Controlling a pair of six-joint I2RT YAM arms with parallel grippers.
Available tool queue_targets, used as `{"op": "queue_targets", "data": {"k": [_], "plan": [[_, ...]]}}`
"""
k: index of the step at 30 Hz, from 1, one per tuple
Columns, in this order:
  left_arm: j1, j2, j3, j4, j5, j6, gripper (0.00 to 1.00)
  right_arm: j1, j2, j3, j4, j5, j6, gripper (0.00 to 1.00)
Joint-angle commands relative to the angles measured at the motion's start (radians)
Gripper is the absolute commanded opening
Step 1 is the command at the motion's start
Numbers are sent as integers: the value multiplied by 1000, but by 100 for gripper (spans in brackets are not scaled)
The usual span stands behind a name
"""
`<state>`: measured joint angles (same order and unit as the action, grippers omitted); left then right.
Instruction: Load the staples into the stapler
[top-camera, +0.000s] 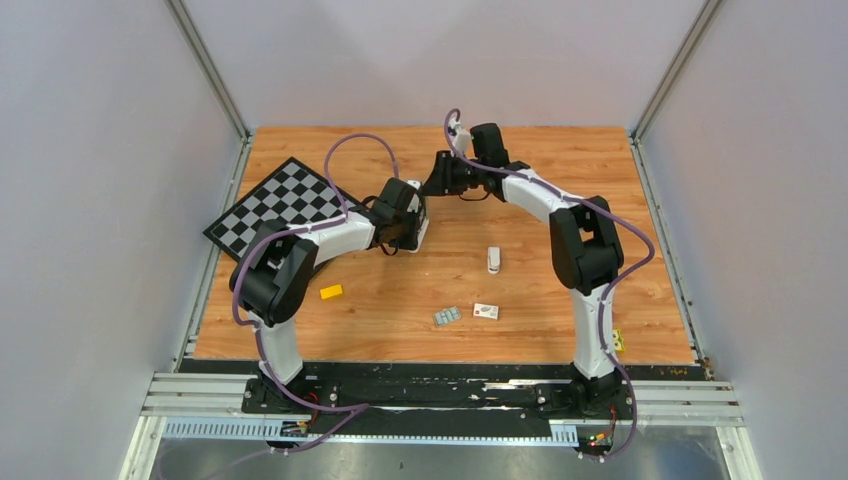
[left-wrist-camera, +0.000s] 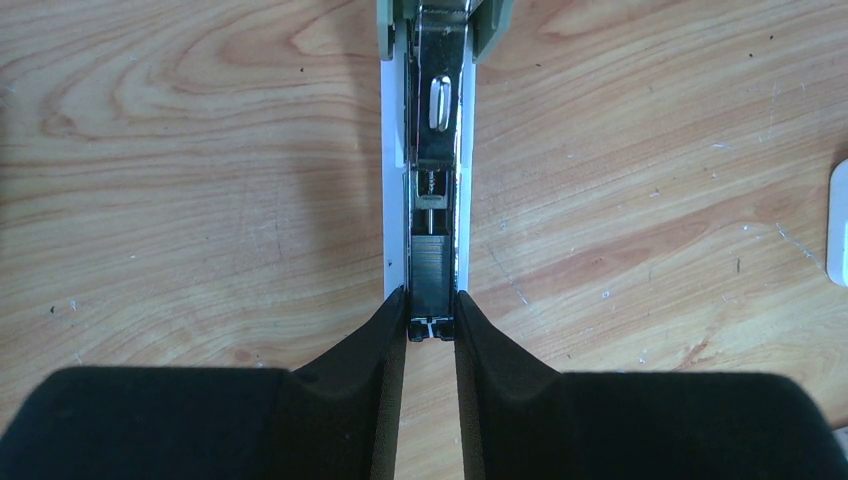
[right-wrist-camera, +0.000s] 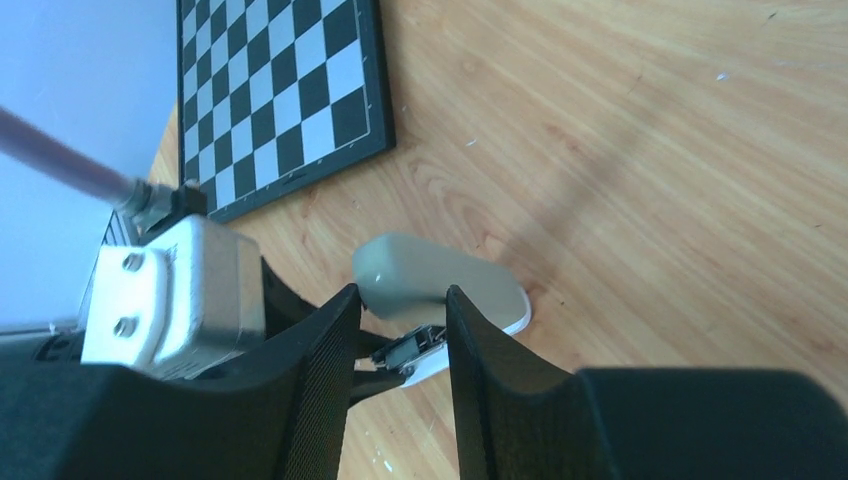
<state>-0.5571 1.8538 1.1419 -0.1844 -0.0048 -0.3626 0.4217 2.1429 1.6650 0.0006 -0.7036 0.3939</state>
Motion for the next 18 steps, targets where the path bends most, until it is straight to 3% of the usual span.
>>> {"op": "queue_targets", "data": {"k": [1, 12, 18], "plan": [[9, -16, 12, 37, -3, 13, 24, 22, -64, -58, -67, -66, -70, 40], [10, -32, 4, 32, -11, 10, 24, 29, -129, -176, -79, -36, -86, 43], [10, -53, -18, 37, -11, 3, 31, 25, -186, -211, -82, 19, -19, 46]]}}
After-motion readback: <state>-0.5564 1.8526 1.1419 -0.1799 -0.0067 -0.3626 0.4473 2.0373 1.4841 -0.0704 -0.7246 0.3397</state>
